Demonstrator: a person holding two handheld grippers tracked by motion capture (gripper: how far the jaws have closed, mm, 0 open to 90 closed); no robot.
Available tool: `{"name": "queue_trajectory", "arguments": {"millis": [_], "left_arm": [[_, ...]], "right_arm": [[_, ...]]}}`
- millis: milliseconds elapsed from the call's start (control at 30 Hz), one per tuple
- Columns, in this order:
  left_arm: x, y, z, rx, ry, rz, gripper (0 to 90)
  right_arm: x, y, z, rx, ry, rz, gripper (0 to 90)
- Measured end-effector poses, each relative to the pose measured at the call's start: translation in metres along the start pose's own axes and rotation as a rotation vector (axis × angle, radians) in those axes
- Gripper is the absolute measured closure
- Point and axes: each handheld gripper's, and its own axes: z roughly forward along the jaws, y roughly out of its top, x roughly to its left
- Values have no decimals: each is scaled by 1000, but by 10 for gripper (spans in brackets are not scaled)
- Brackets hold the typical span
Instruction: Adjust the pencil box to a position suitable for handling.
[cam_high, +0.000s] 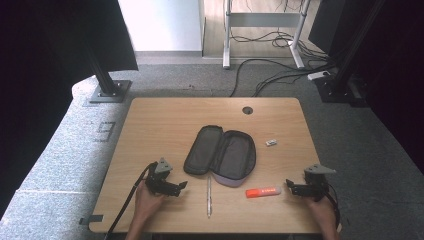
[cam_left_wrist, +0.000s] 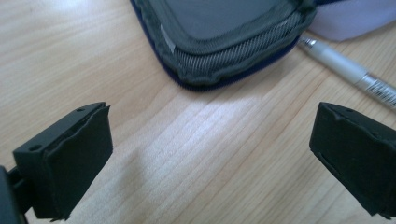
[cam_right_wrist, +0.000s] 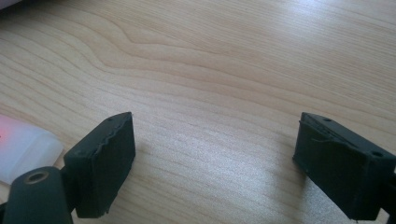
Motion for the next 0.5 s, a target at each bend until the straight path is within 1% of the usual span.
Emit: {"name": "queue_trajectory", "arguments": {"millis": [167,333,433,500], "left_arm": [[0,-5,6,23,-2,-3,0],[1,-8,10,55,11,0,0],[1,-8,12,68,22,0,0],[1,-8,12,68,24,-2,0]], "right_arm": [[0,0,0,0,0,0,118],[0,0,0,0,0,0,119],[0,0,0,0,0,0,119],[0,0,0,0,0,0,119]]}}
